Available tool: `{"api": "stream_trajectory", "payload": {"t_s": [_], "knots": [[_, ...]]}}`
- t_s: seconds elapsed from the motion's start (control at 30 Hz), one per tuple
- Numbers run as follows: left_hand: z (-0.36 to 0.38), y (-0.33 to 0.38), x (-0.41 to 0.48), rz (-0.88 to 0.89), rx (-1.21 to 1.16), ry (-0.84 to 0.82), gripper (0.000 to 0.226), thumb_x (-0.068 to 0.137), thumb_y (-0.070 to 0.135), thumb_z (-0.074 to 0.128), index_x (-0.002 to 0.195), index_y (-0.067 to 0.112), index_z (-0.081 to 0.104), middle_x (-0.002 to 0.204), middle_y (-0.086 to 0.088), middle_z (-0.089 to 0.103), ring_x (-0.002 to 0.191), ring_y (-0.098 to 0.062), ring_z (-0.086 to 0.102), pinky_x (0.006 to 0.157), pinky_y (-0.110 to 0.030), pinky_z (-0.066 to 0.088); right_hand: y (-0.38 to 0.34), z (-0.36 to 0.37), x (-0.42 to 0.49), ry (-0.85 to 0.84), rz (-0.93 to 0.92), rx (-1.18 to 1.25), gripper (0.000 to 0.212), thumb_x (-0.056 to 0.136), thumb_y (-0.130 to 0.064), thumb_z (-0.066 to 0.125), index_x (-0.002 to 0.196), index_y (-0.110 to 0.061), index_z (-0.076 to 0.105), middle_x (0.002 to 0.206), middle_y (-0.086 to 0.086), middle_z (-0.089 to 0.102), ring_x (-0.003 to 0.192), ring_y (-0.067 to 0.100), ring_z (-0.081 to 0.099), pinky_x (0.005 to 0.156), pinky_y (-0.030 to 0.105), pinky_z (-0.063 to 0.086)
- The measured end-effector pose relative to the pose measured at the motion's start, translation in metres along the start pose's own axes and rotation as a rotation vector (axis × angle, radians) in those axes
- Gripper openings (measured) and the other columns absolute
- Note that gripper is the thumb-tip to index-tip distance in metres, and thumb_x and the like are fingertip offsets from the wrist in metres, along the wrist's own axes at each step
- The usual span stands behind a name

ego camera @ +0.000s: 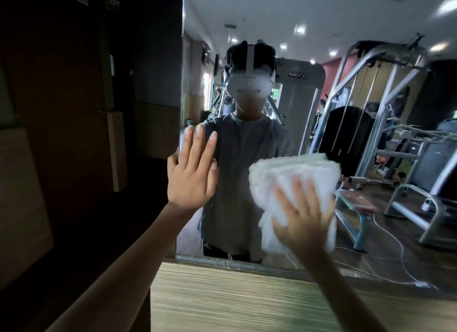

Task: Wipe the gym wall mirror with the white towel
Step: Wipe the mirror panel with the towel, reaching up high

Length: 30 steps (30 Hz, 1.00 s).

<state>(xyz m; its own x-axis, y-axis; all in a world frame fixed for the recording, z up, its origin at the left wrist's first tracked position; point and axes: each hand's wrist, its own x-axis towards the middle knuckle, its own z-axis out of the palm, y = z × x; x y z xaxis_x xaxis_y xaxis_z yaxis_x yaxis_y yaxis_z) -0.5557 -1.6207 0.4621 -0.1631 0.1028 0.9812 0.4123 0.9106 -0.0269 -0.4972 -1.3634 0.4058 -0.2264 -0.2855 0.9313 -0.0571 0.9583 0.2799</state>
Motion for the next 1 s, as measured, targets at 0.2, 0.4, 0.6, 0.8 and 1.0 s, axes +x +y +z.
{"api": "stream_trajectory", "payload": {"t_s": [0.2, 0.4, 0.6, 0.8, 1.0], "knots": [[0.001, -0.002, 0.0, 0.014, 0.006, 0.009, 0.059, 0.101, 0.027, 0.04, 0.157, 0.018, 0.027, 0.16, -0.013, 0.033, 0.154, -0.022, 0.014, 0.085, -0.042, 0.041, -0.056, 0.001, 0.082, 0.101, 0.496, -0.007, 0.073, 0.085, -0.041, 0.054, 0.153, -0.023, 0.035, 0.162, 0.018, 0.026, 0.15, 0.033, 0.018, 0.116, 0.061, 0.004], [-0.001, -0.007, 0.001, 0.048, 0.001, 0.02, 0.057, 0.102, 0.029, 0.036, 0.157, 0.019, 0.025, 0.161, -0.012, 0.031, 0.155, -0.02, 0.012, 0.087, -0.042, 0.039, -0.104, 0.027, -0.036, -0.056, 0.061, -0.049, 0.07, 0.084, -0.05, 0.058, 0.149, -0.033, 0.036, 0.16, 0.007, 0.028, 0.145, 0.027, 0.03, 0.107, 0.059, 0.028], [0.001, -0.001, -0.001, 0.015, 0.02, 0.032, 0.06, 0.098, 0.026, 0.045, 0.156, 0.018, 0.029, 0.16, -0.013, 0.034, 0.154, -0.021, 0.012, 0.089, -0.043, 0.04, -0.017, 0.009, -0.027, 0.027, 0.114, -0.001, 0.059, 0.085, -0.046, 0.054, 0.141, -0.029, 0.048, 0.155, 0.011, 0.038, 0.144, 0.028, 0.029, 0.106, 0.06, 0.026], [0.0, 0.0, -0.001, 0.0, 0.017, 0.009, 0.054, 0.102, 0.028, 0.037, 0.155, 0.017, 0.034, 0.16, -0.013, 0.034, 0.154, -0.022, 0.015, 0.087, -0.042, 0.041, -0.084, 0.013, 0.039, 0.075, 0.473, 0.078, 0.067, 0.089, -0.044, 0.051, 0.152, -0.024, 0.036, 0.16, 0.018, 0.03, 0.149, 0.034, 0.024, 0.113, 0.061, 0.011], [0.0, -0.008, 0.001, 0.052, 0.017, 0.028, 0.056, 0.102, 0.029, 0.037, 0.156, 0.018, 0.031, 0.159, -0.013, 0.035, 0.152, -0.026, 0.023, 0.082, -0.039, 0.041, -0.103, 0.031, -0.059, -0.087, -0.13, -0.051, 0.068, 0.078, -0.045, 0.063, 0.143, -0.037, 0.044, 0.158, 0.004, 0.027, 0.142, 0.024, 0.029, 0.104, 0.057, 0.029]]}}
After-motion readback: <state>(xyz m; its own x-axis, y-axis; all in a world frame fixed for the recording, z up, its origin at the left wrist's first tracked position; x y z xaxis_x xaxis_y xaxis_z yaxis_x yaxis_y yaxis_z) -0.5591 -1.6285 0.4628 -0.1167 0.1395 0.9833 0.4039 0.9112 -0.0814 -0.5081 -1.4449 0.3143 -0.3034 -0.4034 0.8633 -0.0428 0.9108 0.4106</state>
